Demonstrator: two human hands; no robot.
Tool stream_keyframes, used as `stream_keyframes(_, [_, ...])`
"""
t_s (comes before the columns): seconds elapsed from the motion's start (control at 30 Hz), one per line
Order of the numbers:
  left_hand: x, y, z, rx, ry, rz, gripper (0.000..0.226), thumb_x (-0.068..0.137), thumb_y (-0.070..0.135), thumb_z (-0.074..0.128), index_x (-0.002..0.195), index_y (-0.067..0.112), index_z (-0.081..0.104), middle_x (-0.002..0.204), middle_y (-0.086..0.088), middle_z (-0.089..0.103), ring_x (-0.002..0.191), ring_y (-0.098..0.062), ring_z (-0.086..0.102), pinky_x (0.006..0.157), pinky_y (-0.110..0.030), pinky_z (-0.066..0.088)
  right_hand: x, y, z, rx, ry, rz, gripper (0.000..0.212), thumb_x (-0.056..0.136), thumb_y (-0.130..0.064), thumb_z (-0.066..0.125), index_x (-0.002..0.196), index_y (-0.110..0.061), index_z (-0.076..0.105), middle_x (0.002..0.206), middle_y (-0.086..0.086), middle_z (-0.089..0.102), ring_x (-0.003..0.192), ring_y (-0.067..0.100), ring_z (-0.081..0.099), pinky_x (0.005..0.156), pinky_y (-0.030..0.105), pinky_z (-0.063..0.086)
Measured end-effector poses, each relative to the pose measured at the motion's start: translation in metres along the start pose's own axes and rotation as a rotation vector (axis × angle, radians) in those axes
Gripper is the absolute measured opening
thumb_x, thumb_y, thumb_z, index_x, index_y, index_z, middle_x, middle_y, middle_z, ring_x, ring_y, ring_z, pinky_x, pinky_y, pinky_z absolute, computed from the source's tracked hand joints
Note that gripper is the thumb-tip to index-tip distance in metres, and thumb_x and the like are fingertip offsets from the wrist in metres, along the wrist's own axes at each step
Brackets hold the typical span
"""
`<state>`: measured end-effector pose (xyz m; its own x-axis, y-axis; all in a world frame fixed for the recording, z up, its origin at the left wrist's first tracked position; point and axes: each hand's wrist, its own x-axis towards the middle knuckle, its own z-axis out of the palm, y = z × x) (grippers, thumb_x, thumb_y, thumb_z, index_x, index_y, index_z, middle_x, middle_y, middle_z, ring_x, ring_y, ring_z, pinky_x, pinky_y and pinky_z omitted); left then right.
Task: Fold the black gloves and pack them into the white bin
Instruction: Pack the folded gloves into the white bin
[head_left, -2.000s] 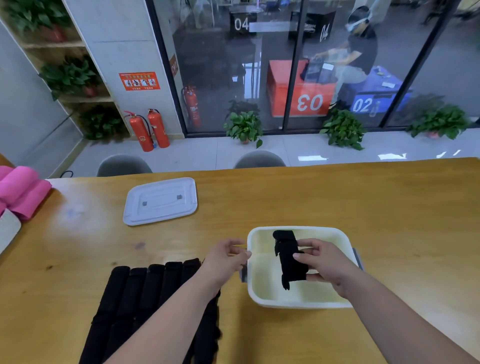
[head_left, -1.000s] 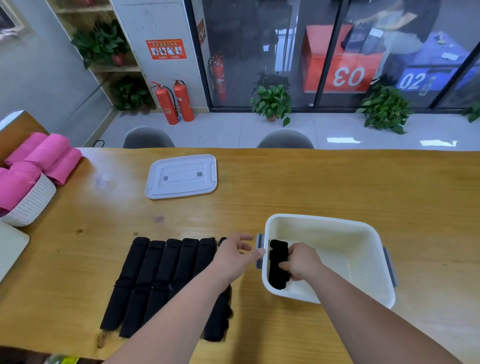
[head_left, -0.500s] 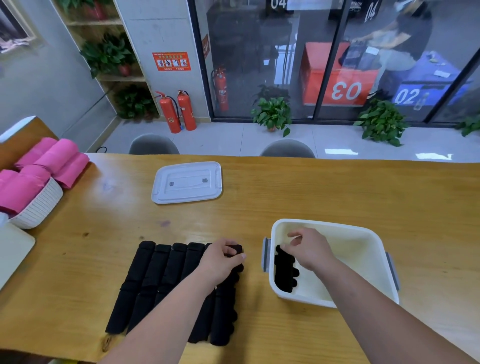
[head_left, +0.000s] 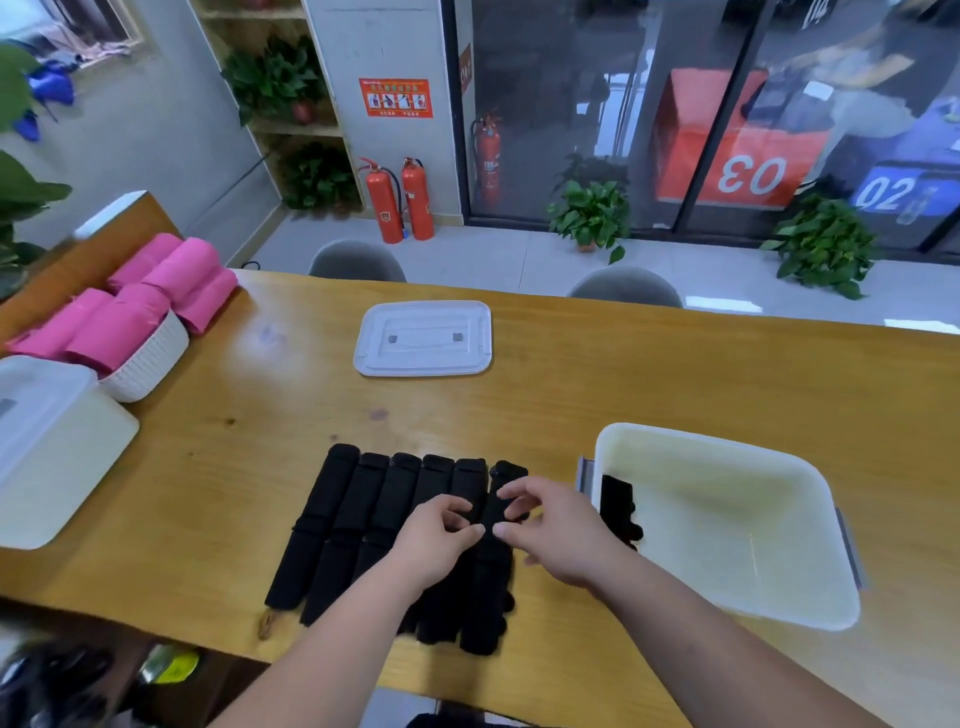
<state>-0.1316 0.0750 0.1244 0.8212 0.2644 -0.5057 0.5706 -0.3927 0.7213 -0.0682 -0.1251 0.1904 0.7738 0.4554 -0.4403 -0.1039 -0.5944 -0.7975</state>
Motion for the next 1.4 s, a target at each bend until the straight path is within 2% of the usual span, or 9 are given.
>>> stream_keyframes(0.13, [-0.010,-0.019,0.006,0.026,-0.026,-0.036,0.033,0.092,0.044,0.075,0.122,0.036,0.067,0.104,0.013,0.076,0.097,-0.008,0.072,0.093,-0.040,0.062,-0.001,0.027,0.024,-0.201,-0.137,0.067,0.044,0.096,-0.041,0.072,0.137,-0.036,0.059,0.117,-0.016,0.062,0.100,0.009,0.066,0.091,0.034,0.059])
stream_keyframes(0.23, [-0.018,-0.026,0.011,0.056,-0.051,-0.054,0.022,0.092,0.040,0.072,0.113,0.038,0.069,0.099,0.017,0.077,0.094,-0.006,0.073,0.092,-0.040,0.062,-0.001,0.047,0.034,-0.275,-0.167,0.131,0.042,0.100,-0.037,0.068,0.140,-0.034,0.057,0.115,-0.013,0.058,0.094,0.010,0.063,0.078,0.025,0.052])
stream_keyframes(0.5, [-0.030,-0.022,0.038,0.120,-0.117,-0.062,0.034,0.096,0.028,0.071,0.130,0.029,0.067,0.113,0.017,0.072,0.105,-0.004,0.067,0.099,-0.031,0.056,-0.003,0.079,0.041,-0.139,-0.118,0.239,0.041,0.100,-0.029,0.068,0.138,-0.037,0.058,0.118,-0.009,0.059,0.099,0.014,0.066,0.092,0.037,0.061])
stream_keyframes(0.63, [-0.032,-0.019,0.054,0.117,-0.104,-0.078,0.041,0.097,0.027,0.072,0.137,0.027,0.062,0.116,0.016,0.070,0.106,-0.004,0.065,0.097,-0.027,0.053,-0.008,0.084,0.038,-0.121,-0.046,0.260,0.042,0.101,-0.026,0.068,0.140,-0.039,0.055,0.128,-0.008,0.058,0.095,0.012,0.066,0.073,0.025,0.054])
stream_keyframes(0.73, [-0.035,-0.015,0.061,0.207,-0.100,-0.088,0.047,0.099,0.031,0.071,0.143,0.025,0.056,0.123,0.009,0.068,0.103,-0.008,0.060,0.087,-0.021,0.044,-0.011,0.088,0.037,-0.125,-0.017,0.254,0.042,0.100,-0.026,0.069,0.136,-0.042,0.055,0.125,-0.010,0.058,0.097,0.008,0.063,0.071,0.022,0.052])
stream_keyframes(0.87, [-0.035,-0.011,0.069,0.188,-0.134,-0.115,0.044,0.098,0.033,0.072,0.139,0.021,0.061,0.111,0.012,0.068,0.101,-0.011,0.064,0.086,-0.024,0.049,-0.014,0.091,0.040,0.034,-0.039,0.301,0.038,0.095,-0.023,0.073,0.125,-0.041,0.059,0.116,-0.010,0.061,0.098,0.016,0.069,0.085,0.037,0.063])
stream_keyframes(1.07, [-0.035,-0.012,0.068,-0.038,-0.108,-0.157,0.013,0.093,0.027,0.077,0.096,0.032,0.066,0.092,-0.001,0.075,0.098,-0.021,0.074,0.094,-0.039,0.061,-0.018,0.087,0.043,0.100,-0.003,0.271,0.039,0.097,-0.018,0.072,0.124,-0.043,0.061,0.115,-0.014,0.065,0.099,0.011,0.069,0.086,0.037,0.064])
stream_keyframes(1.23, [-0.037,-0.005,0.044,-0.258,-0.067,-0.166,0.021,0.092,0.021,0.081,0.110,0.023,0.070,0.104,-0.017,0.075,0.078,-0.019,0.070,0.065,-0.034,0.060,-0.015,0.065,0.045,0.133,0.040,0.185,0.041,0.095,-0.018,0.073,0.119,-0.049,0.063,0.115,-0.013,0.066,0.090,0.016,0.074,0.079,0.040,0.066])
stream_keyframes(1.4, [-0.035,0.007,0.010,-0.403,-0.061,-0.170,0.034,0.086,0.021,0.087,0.114,0.019,0.068,0.105,-0.005,0.078,0.098,-0.024,0.076,0.077,-0.042,0.066,-0.011,0.035,0.041,0.125,0.070,0.065,0.044,0.098,-0.020,0.071,0.129,-0.046,0.058,0.116,-0.017,0.065,0.083,0.005,0.072,0.075,0.029,0.062])
